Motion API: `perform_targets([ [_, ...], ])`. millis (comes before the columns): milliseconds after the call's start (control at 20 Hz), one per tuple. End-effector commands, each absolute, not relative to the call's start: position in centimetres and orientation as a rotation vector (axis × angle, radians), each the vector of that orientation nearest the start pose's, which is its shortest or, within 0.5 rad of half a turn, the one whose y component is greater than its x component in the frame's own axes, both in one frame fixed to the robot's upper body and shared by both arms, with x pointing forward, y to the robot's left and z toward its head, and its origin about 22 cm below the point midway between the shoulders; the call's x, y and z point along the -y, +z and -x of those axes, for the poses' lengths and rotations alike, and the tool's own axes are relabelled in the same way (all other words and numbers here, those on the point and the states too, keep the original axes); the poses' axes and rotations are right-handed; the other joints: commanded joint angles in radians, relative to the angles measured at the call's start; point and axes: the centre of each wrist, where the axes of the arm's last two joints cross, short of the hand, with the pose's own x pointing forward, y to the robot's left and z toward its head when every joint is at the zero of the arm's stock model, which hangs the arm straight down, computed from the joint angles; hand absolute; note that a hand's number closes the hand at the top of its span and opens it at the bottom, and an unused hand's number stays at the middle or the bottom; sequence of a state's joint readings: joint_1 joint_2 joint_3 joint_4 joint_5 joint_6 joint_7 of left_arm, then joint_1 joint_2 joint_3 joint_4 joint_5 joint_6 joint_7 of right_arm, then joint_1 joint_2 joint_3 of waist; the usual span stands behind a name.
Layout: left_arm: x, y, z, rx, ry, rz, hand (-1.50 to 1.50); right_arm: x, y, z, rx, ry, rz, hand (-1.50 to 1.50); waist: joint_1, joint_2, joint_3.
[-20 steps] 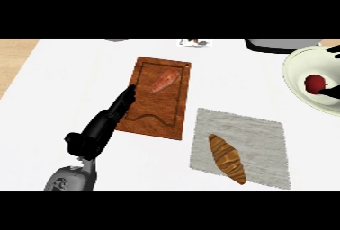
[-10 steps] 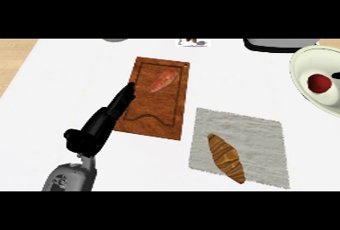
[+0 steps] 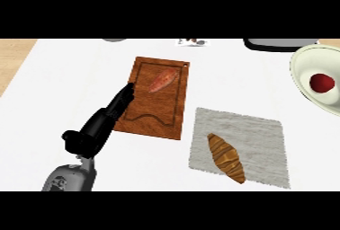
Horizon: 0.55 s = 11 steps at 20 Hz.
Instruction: Pick the tomato from the placemat and place it in the bowl
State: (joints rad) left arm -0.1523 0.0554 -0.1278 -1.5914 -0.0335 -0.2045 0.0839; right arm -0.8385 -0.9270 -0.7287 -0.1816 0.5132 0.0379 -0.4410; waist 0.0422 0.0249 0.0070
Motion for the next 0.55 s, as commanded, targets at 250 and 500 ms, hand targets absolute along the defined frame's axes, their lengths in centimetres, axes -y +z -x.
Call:
perform_targets([
  [250, -20.7, 4.7, -27.3, 1.633, -0.388, 0.187, 0.00, 60.7, 15.0, -23.5, 1.553, -0.101, 0.907, -1.50, -0.010, 0.002, 0.005],
  [500, -18.8, 4.4, -26.8, 1.623, -0.395, 0.212, 0.00, 61.9, 14.8, -21.1, 1.564, -0.082, 0.835, -1.50, -0.011, 0.002, 0.008],
])
